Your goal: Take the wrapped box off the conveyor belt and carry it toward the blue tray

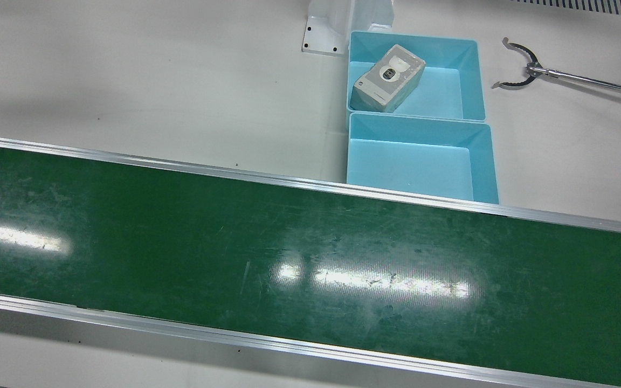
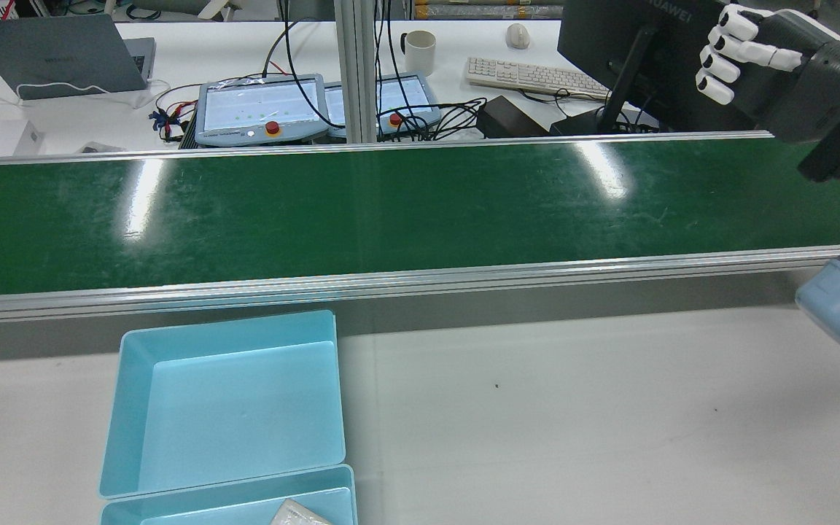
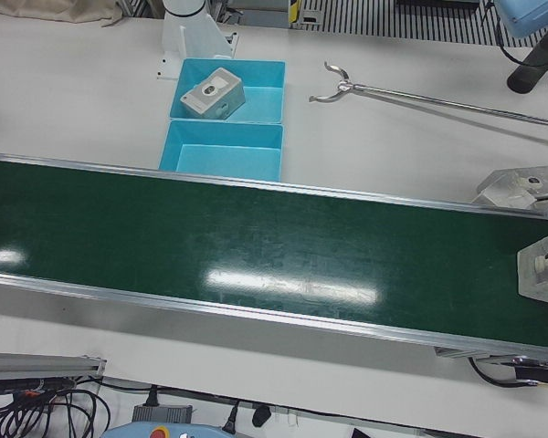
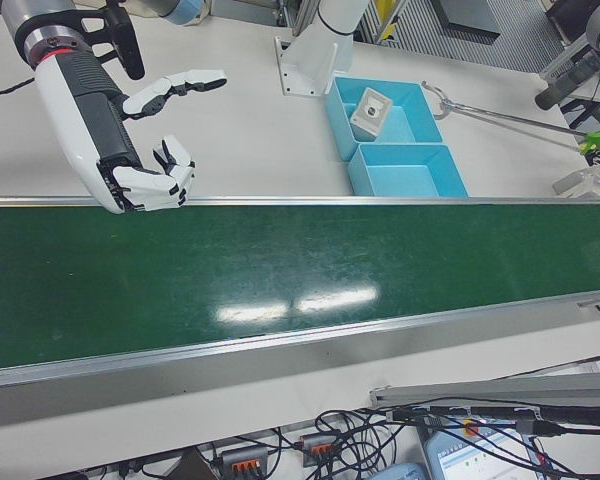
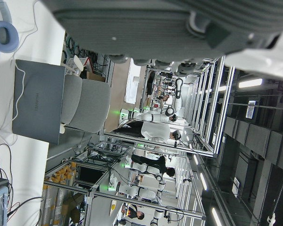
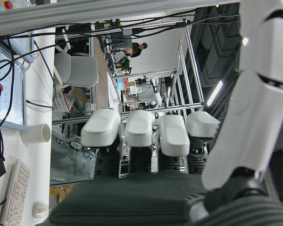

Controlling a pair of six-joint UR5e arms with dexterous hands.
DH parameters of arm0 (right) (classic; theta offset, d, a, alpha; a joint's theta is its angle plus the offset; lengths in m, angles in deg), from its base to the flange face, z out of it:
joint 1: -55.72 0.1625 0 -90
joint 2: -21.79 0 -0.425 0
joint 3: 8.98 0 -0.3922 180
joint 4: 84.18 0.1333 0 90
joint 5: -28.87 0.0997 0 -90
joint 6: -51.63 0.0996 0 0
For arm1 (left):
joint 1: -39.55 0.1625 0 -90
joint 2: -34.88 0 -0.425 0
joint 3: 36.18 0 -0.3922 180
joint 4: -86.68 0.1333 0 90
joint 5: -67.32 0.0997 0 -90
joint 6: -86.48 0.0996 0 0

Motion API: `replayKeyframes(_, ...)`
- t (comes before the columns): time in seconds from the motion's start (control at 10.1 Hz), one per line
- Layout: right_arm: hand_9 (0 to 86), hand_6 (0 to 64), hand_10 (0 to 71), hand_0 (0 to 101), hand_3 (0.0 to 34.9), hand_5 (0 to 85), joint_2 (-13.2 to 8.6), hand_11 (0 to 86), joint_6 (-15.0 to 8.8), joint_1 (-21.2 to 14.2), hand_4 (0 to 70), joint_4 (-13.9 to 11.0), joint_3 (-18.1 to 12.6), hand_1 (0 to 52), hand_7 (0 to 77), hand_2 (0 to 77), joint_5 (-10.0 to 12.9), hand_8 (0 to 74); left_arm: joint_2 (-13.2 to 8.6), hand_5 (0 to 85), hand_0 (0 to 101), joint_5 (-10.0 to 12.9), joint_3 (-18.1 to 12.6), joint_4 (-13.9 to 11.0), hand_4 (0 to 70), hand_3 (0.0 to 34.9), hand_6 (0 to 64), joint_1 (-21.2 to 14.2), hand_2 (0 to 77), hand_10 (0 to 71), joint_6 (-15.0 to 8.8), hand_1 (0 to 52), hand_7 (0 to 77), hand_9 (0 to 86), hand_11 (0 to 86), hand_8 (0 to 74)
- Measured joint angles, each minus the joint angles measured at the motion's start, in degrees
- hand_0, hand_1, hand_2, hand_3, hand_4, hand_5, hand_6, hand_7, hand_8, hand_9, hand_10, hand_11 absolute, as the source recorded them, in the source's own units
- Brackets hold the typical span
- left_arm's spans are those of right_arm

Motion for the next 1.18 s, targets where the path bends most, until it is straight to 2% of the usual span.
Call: replayKeyframes(1.18,70.4,62.7,69.8,46,0.6,69.8,0.1,69.8,-0.4,-2.2,52.9,-0.2,0.4,2.2,69.8,18.0,0.0,69.8,0.0,1.1,0,0.0,0.0,0.0,0.0,0.0,0.0,0.0,0.5,0.5,0.0,0.0,0.5,0.5,0.0,0.5)
